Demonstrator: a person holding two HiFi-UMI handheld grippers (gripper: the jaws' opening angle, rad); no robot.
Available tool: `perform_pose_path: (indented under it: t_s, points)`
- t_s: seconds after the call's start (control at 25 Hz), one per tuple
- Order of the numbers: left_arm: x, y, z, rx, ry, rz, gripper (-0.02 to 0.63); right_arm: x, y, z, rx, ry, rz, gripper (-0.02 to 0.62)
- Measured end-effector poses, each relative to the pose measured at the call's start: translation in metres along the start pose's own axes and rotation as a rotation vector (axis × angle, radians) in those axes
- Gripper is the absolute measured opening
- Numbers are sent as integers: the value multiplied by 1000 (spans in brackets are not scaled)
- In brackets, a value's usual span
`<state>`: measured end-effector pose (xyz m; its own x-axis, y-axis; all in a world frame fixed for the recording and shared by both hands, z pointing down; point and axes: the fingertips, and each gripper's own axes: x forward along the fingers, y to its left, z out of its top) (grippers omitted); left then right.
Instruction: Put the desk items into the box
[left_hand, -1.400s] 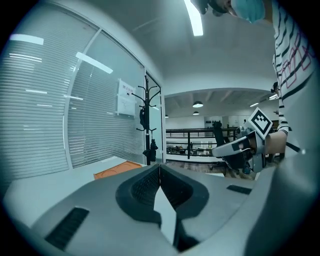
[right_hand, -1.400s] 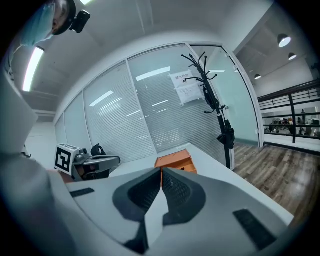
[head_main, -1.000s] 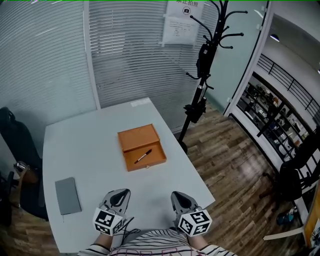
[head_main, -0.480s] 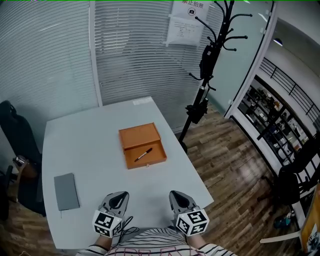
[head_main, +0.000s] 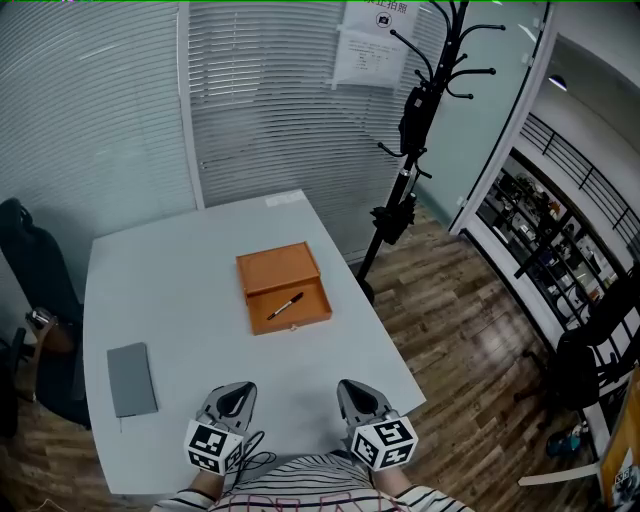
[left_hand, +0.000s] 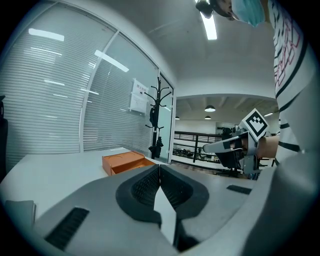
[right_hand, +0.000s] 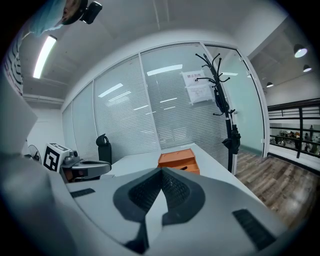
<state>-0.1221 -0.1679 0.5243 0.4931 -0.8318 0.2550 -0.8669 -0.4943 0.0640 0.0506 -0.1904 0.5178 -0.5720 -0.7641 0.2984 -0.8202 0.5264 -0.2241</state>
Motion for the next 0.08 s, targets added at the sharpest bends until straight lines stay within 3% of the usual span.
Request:
perform_pose_path:
  t_s: [0.08]
  points:
    - [1, 0, 1, 0, -2, 2, 25, 0, -2, 1, 3, 0, -1, 25]
